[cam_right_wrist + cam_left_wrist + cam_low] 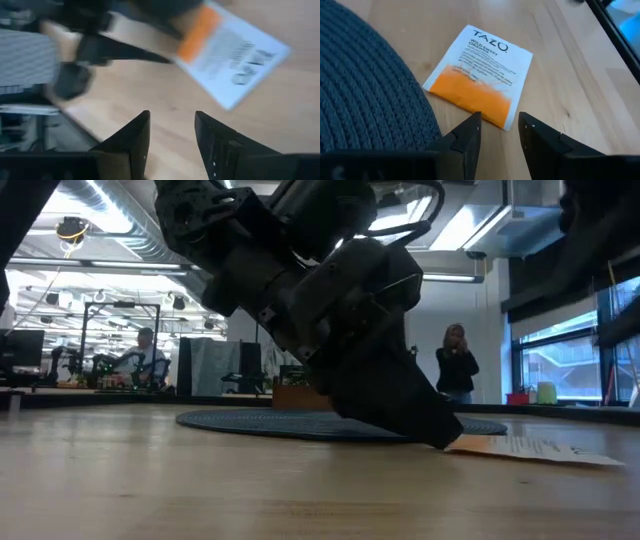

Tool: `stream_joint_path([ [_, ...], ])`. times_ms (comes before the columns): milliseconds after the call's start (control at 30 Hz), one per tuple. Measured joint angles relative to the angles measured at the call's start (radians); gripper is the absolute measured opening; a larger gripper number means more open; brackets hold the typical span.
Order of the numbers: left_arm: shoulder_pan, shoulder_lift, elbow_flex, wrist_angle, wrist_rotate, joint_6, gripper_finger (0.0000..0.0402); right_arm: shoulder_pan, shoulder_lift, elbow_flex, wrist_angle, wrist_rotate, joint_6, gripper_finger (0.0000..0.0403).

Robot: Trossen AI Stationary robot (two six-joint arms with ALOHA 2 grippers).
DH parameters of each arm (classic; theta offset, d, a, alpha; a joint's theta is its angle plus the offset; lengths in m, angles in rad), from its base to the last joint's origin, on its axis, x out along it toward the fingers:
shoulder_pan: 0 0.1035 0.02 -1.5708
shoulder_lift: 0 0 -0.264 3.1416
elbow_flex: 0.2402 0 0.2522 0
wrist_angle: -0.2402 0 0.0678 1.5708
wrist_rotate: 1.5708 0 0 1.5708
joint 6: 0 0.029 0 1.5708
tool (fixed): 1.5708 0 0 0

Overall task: Pick & Place Tea
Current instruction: Put the white tea bag into the right section of the wooden organizer

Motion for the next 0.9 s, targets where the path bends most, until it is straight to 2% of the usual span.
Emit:
stream_joint_path([
  [67, -0.004, 0.0, 0.0, 0.004, -0.005, -0.033, 0.0127, 0.0, 0.016, 0.0, -0.041, -0.033, 0.041, 0.0157],
  [233, -0.014, 0.0, -0.002, 0.036, 0.0, -0.096, 0.0127, -0.005, 0.097, 0.0, -0.091, -0.209, 0.119, 0.0157],
  [367, -0.018, 0.001, -0.002, 0.041, -0.003, -0.124, 0.0127, -0.005, 0.148, 0.005, -0.09, -0.252, 0.222, 0.0157],
  [467, -0.017, 0.001, -0.002, 0.049, -0.014, -0.157, 0.0127, -0.004, 0.162, 0.006, -0.094, -0.228, 0.198, 0.0157],
  [600, -0.017, 0.001, -0.001, 0.08, -0.03, -0.169, 0.0127, -0.001, 0.168, 0.004, -0.097, -0.12, 0.227, 0.0157],
  [767, -0.017, 0.001, -0.001, 0.094, -0.031, -0.183, 0.0127, -0.014, 0.169, 0.004, -0.115, -0.125, 0.222, 0.0157],
  [900, -0.017, 0.001, -0.001, 0.13, -0.047, -0.067, 0.0127, -0.014, 0.17, 0.004, -0.127, -0.117, 0.224, 0.0157],
])
